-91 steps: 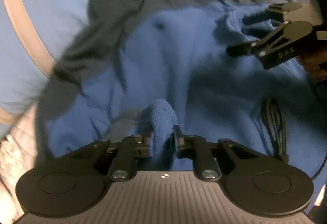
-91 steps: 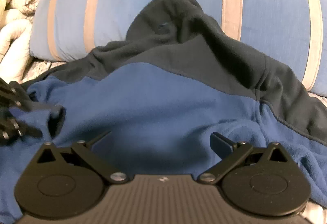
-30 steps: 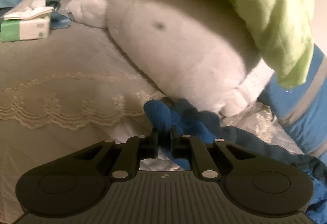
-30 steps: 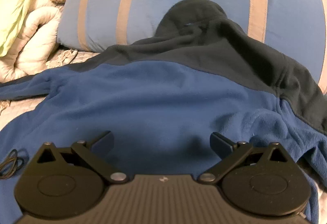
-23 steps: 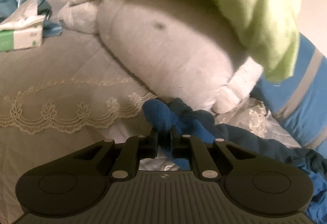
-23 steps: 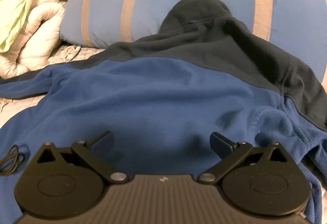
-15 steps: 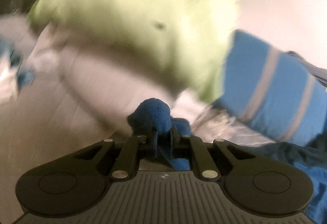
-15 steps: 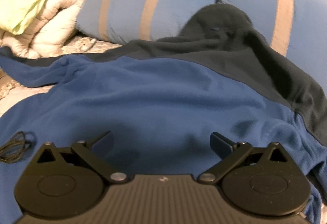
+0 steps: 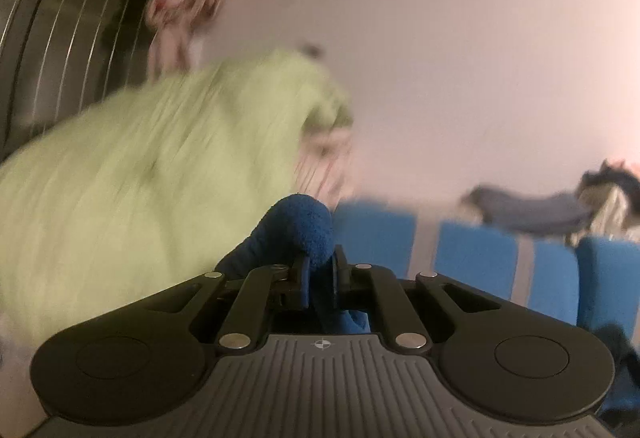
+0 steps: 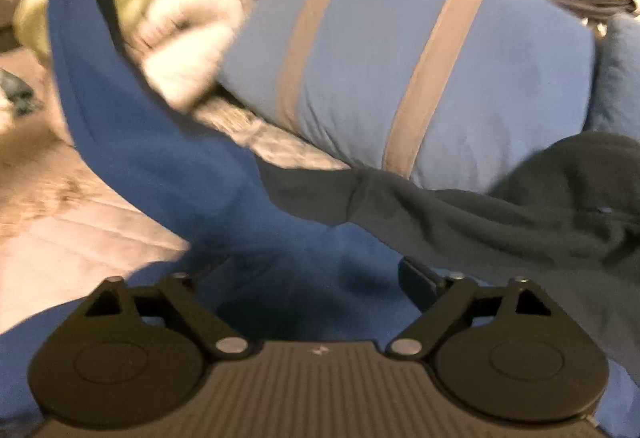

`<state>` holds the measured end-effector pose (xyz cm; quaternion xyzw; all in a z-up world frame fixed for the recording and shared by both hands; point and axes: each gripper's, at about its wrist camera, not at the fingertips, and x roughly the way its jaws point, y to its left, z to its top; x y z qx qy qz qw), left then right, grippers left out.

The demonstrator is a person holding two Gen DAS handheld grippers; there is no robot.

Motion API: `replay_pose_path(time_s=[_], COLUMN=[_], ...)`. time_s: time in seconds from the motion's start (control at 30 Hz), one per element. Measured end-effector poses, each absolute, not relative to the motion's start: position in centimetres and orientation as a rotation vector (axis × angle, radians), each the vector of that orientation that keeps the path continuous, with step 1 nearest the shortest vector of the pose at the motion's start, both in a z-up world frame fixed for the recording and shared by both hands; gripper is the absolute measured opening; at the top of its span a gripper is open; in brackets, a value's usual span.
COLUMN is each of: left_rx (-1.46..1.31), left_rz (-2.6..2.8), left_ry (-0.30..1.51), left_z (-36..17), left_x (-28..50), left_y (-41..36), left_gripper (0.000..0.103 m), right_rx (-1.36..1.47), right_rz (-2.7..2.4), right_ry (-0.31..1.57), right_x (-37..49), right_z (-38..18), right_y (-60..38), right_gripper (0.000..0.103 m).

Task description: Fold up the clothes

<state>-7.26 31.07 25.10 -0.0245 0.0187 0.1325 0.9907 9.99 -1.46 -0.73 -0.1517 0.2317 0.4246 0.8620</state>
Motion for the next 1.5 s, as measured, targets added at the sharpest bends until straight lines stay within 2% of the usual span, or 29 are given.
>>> replay_pose_path(time_s=[0.2, 0.33, 0.4, 0.7, 0.83, 0.9, 0.97, 1.0, 1.03, 1.1, 1.2, 1.43, 1.5], left_rx=[-0.001, 0.045, 0.094, 0.176, 0.19, 0.221, 0.303, 0.343, 0.379, 0.424, 0.432, 0.309, 0.307], left_rz=[0.087, -0.126, -0.2, -0.443, -0.528, -0.566, -0.614, -0.65, -0.686, -0.76, -0.782, -0.691, -0.642], left_ry=[-0.117, -0.109, -0.107, -0.015, 0.092, 0.176, 0.284, 0.331, 0.377, 0.459, 0.48, 0.431, 0.456], left_z=[31.0, 31.4, 30.5, 26.1, 21.9, 18.5, 14.4, 12.1, 9.9, 6.5, 4.8, 4.4, 4.1], left_x=[-4.8, -2.7, -2.0, -1.0, -1.1, -1.0, -0.7, -0.8, -0.8, -0.9, -0.7, 0.8, 1.5], left_y=[24.2, 15.9, 11.7, -1.4, -7.1, -10.3, -13.4, -14.5, -15.6, -16.2, -15.8, -11.1, -10.5], left_gripper=[0.009, 0.009, 0.009, 0.009, 0.01, 0.015, 0.038, 0.059, 0.07, 0.07, 0.07, 0.074, 0.074], right_rx=[-0.343, -0.303, -0.315, -0.274, -0.249, -0.215, -0.159, -0.114, -0.069, 0.048, 0.227, 0.549, 0.467], right_rz=[0.945, 0.866, 0.84, 0.756, 0.618, 0.524, 0.436, 0.4, 0.365, 0.32, 0.337, 0.374, 0.345], right_ry=[0.517, 0.571, 0.601, 0.746, 0.797, 0.819, 0.842, 0.853, 0.863, 0.874, 0.85, 0.843, 0.838], right_x=[11.8, 13.5, 13.7, 8.5, 5.6, 4.7, 4.3, 4.4, 4.4, 4.6, 5.0, 9.1, 10.5], right_z=[-3.5, -4.8, -4.8, 2.0, 3.4, 3.8, 3.8, 3.7, 3.7, 3.5, 3.2, 1.7, 1.6], right_y=[4.7, 6.7, 6.5, -10.2, -21.0, -26.7, -31.5, -33.5, -35.6, -38.8, -41.6, -44.0, -43.0], right_gripper=[0.089, 0.103, 0.103, 0.103, 0.103, 0.103, 0.103, 0.103, 0.103, 0.103, 0.103, 0.1, 0.096])
